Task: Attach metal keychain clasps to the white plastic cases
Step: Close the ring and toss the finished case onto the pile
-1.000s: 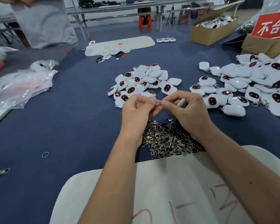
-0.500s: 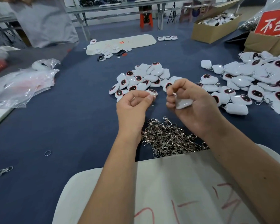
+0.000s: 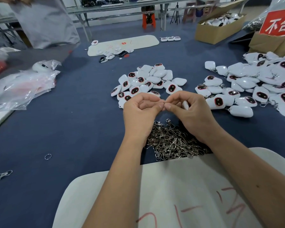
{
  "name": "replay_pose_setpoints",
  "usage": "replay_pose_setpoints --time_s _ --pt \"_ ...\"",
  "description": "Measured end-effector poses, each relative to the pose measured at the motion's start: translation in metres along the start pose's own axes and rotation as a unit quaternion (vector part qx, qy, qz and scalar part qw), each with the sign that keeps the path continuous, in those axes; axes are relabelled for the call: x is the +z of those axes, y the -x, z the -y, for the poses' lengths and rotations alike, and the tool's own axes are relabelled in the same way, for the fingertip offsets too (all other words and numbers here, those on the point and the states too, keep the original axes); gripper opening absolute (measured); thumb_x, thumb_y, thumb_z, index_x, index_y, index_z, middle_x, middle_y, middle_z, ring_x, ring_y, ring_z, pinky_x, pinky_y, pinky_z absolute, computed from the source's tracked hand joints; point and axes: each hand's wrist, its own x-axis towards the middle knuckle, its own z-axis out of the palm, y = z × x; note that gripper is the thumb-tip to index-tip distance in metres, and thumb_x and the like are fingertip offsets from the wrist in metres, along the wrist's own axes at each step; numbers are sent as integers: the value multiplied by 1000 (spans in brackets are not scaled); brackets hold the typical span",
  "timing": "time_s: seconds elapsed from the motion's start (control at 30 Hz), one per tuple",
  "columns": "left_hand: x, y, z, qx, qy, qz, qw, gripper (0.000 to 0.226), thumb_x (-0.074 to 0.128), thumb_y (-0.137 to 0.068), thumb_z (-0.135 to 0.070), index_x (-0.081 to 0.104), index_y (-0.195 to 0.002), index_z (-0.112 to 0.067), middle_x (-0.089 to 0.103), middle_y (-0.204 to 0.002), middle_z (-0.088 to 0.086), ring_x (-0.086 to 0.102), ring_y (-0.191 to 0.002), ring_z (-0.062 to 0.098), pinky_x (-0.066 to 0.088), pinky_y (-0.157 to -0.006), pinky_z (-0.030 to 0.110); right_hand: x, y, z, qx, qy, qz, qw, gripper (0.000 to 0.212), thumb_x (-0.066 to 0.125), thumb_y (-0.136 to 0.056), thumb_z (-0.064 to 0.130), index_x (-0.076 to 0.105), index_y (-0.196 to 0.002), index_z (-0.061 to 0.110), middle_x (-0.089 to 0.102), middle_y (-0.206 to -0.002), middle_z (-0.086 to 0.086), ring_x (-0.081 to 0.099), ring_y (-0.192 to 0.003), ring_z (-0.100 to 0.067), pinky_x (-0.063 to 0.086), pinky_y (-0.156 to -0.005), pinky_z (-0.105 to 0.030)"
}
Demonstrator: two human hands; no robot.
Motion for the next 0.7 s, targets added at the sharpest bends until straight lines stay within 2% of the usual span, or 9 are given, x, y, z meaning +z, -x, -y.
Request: replay_pose_setpoints --time_s 0.17,0.27,0.33,0.43,0.7 --pt "0 0 2 11 -56 29 998 10 78 -85 0 77 -86 -10 78 -82 5 74 -76 17 60 -79 31 -1 -2 -1 0 21 -9 1000 8 71 -95 8 72 -91 14 72 -83 -3 58 -74 -17 49 -76 -30" --pt "-1 0 1 14 -69 48 996 7 75 -88 -1 78 -86 -7 77 -82 8 70 -73 15 59 -77 31 -3 -3 -3 10 20 14 1000 9 69 -97 7 71 -91 13 66 -76 9 53 -69 0 42 -69 -15" --pt "-2 0 0 8 -72 64 995 9 70 -91 1 76 -88 -3 75 -80 9 68 -70 13 57 -72 25 -5 -4 -5 26 4 33 999 9 67 -99 7 71 -92 12 64 -72 14 52 -63 1 39 -63 -10" --pt "-4 -1 -2 -9 -65 94 993 15 63 -96 3 74 -90 -4 73 -78 10 68 -69 11 54 -67 19 -8 -5 -7 40 -19 55 997 11 66 -99 9 70 -91 15 59 -69 14 47 -62 -2 38 -61 -15" --pt "-10 -1 -2 -10 -64 131 989 19 62 -99 2 73 -88 -9 73 -76 9 69 -72 12 55 -70 20 -10 -5 -5 47 -39 72 996 12 69 -97 8 72 -88 14 59 -70 4 45 -65 -13 38 -60 -19"
